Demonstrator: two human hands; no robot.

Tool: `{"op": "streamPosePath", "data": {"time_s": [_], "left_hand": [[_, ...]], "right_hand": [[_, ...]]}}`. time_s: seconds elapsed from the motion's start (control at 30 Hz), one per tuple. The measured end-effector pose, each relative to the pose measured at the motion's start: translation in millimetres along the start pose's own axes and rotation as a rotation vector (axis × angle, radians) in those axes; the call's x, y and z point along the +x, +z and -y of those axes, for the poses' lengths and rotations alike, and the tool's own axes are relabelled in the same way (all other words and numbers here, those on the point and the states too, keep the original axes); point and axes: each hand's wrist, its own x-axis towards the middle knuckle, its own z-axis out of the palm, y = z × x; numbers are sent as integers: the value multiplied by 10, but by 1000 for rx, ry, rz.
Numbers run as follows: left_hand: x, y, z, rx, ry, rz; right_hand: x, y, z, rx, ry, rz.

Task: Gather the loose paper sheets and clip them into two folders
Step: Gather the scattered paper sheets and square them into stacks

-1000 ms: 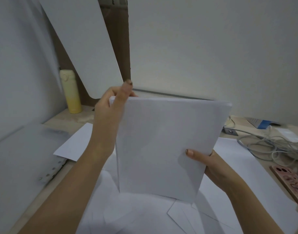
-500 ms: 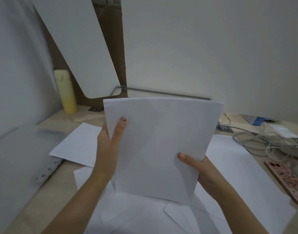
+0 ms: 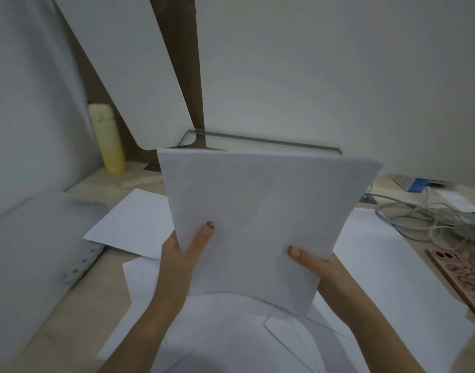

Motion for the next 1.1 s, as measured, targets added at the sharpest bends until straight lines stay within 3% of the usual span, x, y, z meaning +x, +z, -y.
{"op": "streamPosePath", "data": {"time_s": [0.1,0.27,0.47,0.63,0.83,1.0,1.1], "left_hand": [[-86,14,149,53,-105,21],[-21,-95,106,268,-48,-3],[98,-604,19,513,-98,19],[83,-1127,55,709,-212,-8],[43,-1480,202,829,-349,-47],[7,-1451,325,1283,-264,-181],[-4,-1303,338,1315,-75,-195]], "right_hand": [[-41,24,-178,-31,76,-100],[-11,145,-180,-109,156,-181],[-29,323,-270,-303,244,-19],[-74,342,-450,-283,384,63],[-117,315,-575,-300,400,71],[-132,296,-600,-303,401,59],[-155,135,-534,-306,364,22]]}}
